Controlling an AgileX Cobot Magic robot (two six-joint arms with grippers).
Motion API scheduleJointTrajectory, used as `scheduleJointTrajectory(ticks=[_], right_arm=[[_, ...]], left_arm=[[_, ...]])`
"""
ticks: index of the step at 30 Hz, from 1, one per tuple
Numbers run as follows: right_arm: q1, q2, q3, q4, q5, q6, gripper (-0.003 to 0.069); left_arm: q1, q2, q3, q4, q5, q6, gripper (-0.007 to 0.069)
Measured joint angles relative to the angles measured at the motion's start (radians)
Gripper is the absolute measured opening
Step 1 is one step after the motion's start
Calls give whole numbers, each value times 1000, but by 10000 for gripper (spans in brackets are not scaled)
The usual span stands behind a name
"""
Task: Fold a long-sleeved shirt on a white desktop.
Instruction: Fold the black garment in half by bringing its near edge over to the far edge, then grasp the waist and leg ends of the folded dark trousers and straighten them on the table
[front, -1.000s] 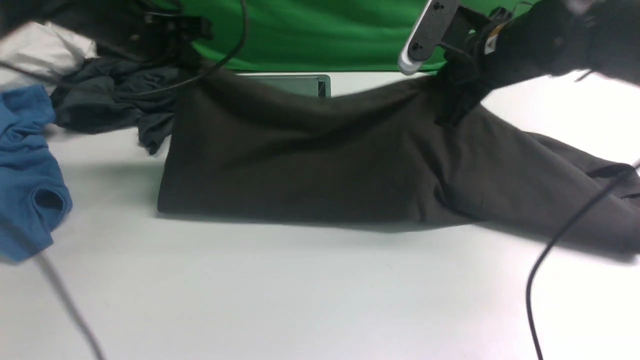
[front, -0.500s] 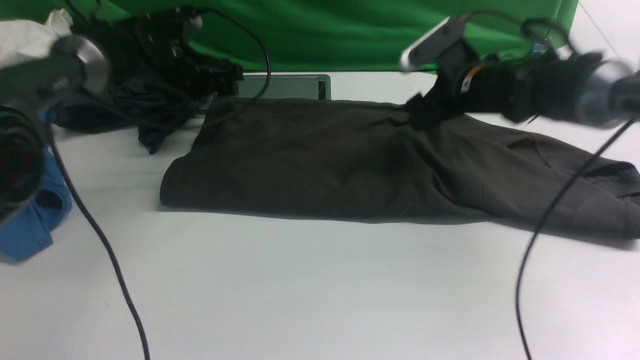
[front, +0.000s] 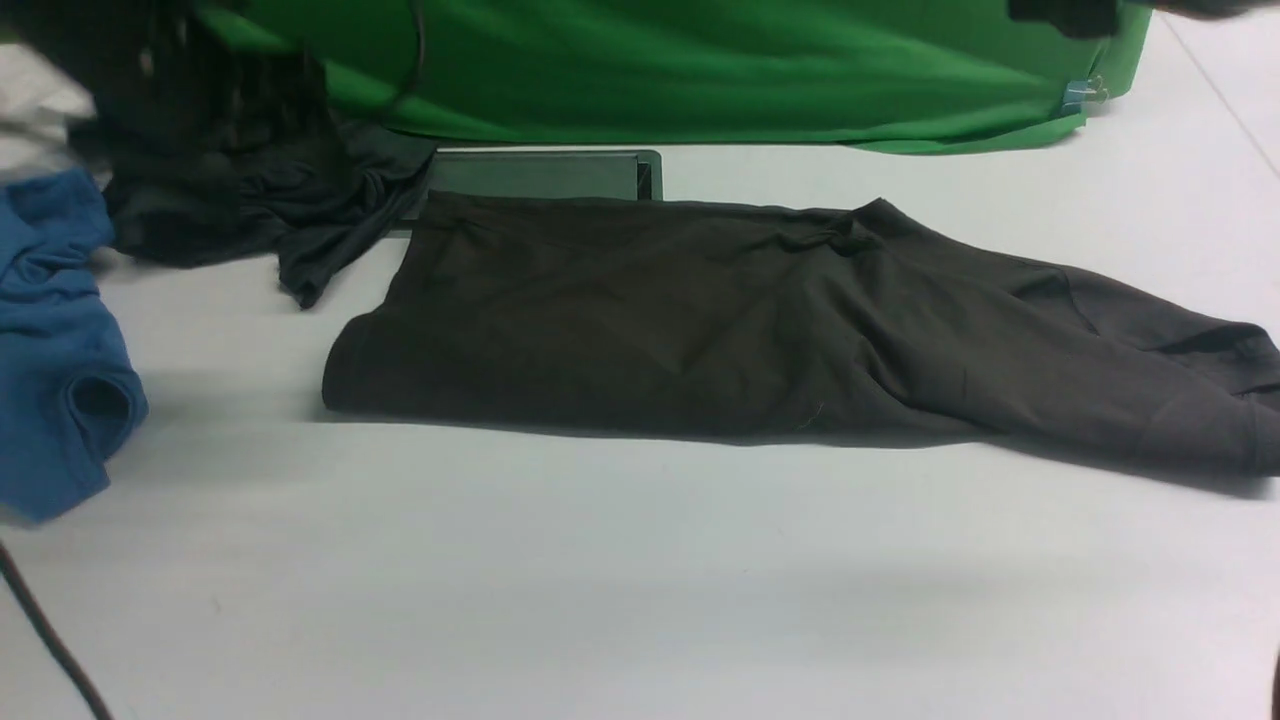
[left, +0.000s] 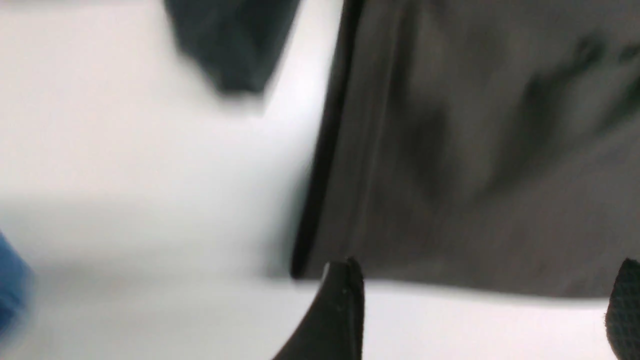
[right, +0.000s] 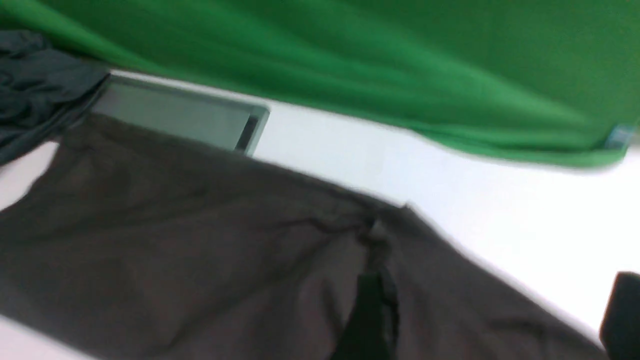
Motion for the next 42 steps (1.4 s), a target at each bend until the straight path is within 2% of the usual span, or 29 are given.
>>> scheduleJointTrajectory(ticks=[3,7,8,12,18,22,25,29,31,32,34,37,39,42], right_arm=[[0,-21,62,20,11,12,548],[0,-27,177,32,25,16,547],[0,-27,181,33,25,16,547],[0,-27,232,36,20,16,547],[0,-27,236,48,0,16,547],[0,-27,236,64,-5,16,546],[0,-27,236,64,4,15,546],[0,-27,236,64,38,3,543],[0,-28,236,64,58,-6,513],[0,-30,236,64,69,-13,462],[0,-37,236,64,85,-28,367],[0,-70,237,64,102,-45,129],[0,-102,245,64,105,-50,55],[0,-141,254,64,108,-55,27]], left_arm=[[-1,0,131,-70,-35,-1,693],[-14,0,349,-222,-215,18,693],[-14,0,349,-227,-225,18,693],[-33,0,485,-281,-448,29,693],[-46,29,514,-332,-575,33,692],[-46,49,514,-413,-652,90,676],[-46,56,513,-445,-677,159,619],[-46,65,513,-446,-686,239,451],[-45,69,514,-441,-684,275,290],[-45,71,514,-443,-677,292,191],[-45,71,514,-438,-670,310,101],[-45,64,514,-424,-658,315,95],[-45,48,526,-408,-652,315,95],[-45,8,567,-394,-657,315,95]])
